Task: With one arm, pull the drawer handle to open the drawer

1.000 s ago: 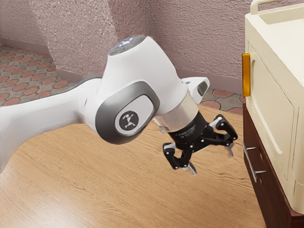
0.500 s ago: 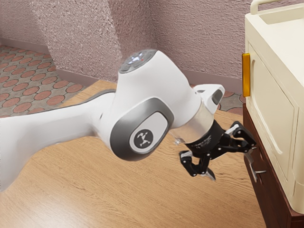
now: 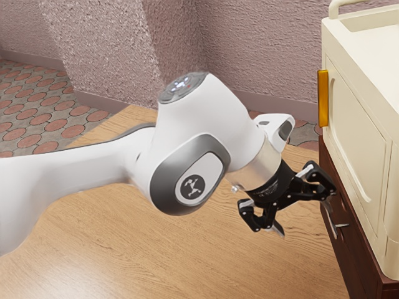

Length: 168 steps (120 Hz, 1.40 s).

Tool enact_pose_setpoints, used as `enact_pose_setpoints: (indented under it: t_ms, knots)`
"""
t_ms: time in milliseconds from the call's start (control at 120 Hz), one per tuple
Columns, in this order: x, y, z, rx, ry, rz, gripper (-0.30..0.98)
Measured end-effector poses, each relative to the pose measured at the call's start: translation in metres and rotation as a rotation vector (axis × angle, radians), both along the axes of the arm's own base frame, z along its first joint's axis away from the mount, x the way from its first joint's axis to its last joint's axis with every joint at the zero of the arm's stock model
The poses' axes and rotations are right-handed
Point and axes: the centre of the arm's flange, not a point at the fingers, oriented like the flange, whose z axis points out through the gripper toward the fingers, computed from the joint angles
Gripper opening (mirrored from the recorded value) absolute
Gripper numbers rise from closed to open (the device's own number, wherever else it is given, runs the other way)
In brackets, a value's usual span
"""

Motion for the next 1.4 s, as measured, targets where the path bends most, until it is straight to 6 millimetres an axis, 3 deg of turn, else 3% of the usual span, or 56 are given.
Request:
enact_pose_setpoints:
  t_ms: [600,1042,1400]
  knots:
    - [0.009,0.001,-0.014,0.005,0.005,0.004,0.69]
    - [-0.001,-0.012,-0.006,0.047,0.052,-0.045,0.69]
    - [0.000,0.004,-0.006,0.124,0.112,-0.051,0.69]
